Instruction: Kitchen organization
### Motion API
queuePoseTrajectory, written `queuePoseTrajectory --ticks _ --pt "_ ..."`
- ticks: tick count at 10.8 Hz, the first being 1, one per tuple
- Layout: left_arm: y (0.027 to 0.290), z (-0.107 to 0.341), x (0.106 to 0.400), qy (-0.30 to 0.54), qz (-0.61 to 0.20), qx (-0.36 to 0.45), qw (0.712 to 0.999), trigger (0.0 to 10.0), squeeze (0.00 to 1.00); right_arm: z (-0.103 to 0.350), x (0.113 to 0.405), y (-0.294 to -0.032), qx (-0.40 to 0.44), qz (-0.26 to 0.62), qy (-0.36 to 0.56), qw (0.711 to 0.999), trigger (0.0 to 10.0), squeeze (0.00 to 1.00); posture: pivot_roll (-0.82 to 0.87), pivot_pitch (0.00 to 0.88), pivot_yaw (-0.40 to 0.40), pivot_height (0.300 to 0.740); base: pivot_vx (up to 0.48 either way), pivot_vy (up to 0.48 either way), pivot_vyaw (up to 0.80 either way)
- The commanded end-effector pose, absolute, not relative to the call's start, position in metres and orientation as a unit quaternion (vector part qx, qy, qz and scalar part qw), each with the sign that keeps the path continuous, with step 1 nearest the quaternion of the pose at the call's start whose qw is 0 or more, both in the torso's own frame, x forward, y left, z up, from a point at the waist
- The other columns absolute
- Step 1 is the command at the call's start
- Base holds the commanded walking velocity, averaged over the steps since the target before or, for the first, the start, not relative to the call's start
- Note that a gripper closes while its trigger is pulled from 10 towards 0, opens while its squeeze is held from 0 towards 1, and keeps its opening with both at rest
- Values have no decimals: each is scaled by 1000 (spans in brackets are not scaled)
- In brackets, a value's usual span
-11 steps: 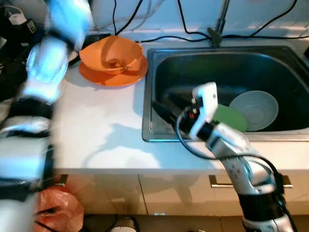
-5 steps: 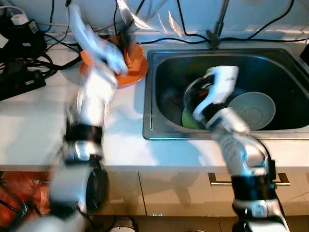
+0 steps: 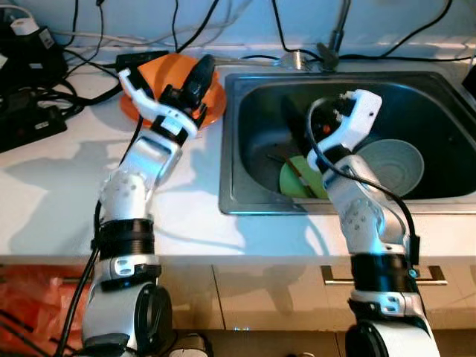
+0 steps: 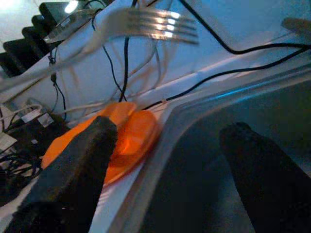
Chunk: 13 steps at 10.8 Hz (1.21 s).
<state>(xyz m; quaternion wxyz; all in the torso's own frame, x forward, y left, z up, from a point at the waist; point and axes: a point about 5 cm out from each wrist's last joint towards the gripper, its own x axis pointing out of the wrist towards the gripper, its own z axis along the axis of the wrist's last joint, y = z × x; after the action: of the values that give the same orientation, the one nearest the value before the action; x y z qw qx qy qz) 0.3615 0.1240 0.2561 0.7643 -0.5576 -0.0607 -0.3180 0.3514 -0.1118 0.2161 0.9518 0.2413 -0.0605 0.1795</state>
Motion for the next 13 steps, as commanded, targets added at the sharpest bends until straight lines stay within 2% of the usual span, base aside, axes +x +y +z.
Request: queuePoseTrajectory --ticks 1,6,7,9,10,11,13 --pt "120 260 357 -60 -331 -556 760 0 0 219 352 -111 255 182 -65 948 10000 1000 77 78 32 740 0 0 0" --pt "111 250 353 -35 -320 -563 761 0 0 229 353 -102 288 206 -76 932 10000 1000 75 87 28 740 0 0 0" --pt "115 244 357 -33 -299 -569 765 0 0 230 345 -92 305 265 -72 912 10000 1000 71 86 28 740 0 0 0" --pt "119 242 360 -33 -285 -576 765 0 0 231 339 -85 336 301 -64 890 10000 1000 67 87 29 740 0 0 0" --pt "118 241 361 -31 -286 -577 765 0 0 232 338 -83 355 309 -63 880 10000 937 66 87 32 740 0 0 0" --pt "117 238 361 -26 -285 -580 763 0 0 233 336 -81 375 318 -63 868 10000 0 67 88 34 740 0 0 0" --pt "113 239 359 -20 -296 -588 753 0 0 233 334 -78 424 327 -57 843 10000 0 70 90 37 740 0 0 0"
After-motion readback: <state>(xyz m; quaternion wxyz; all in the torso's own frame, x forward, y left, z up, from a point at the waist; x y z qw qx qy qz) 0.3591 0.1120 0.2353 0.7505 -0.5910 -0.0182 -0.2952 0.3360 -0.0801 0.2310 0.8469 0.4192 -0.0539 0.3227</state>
